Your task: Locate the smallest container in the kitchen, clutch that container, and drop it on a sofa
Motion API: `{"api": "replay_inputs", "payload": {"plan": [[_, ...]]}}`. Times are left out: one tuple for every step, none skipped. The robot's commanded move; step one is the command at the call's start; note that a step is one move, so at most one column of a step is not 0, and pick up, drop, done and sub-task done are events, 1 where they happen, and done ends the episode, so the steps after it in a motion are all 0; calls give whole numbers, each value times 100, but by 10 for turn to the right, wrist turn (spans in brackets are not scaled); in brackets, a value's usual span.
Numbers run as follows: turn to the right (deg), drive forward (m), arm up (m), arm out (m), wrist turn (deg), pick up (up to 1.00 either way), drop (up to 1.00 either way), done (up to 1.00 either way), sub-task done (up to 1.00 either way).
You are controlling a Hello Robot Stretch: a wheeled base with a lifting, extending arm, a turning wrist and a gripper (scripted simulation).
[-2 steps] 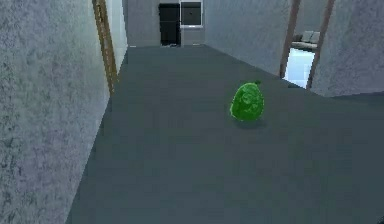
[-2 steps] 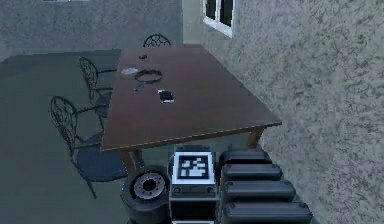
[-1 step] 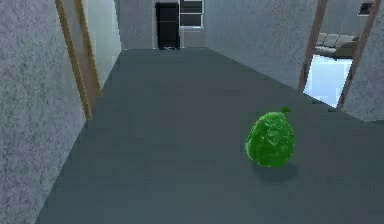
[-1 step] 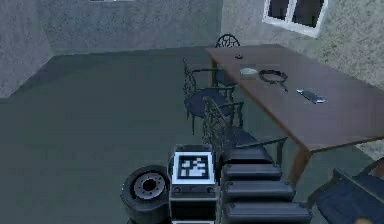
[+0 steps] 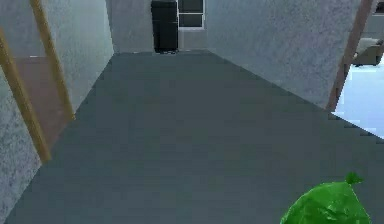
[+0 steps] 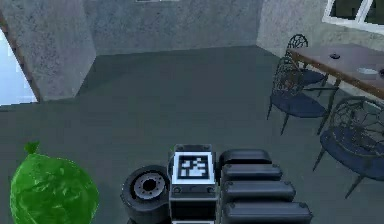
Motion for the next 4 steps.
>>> {"api": "replay_inputs", "payload": {"plan": [[0,95,0,0,0,0,0,0,0],[420,0,0,0,0,0,0,0,0],[0,5,0,0,0,0,0,0,0],[0,55,0,0,0,0,0,0,0]]}}
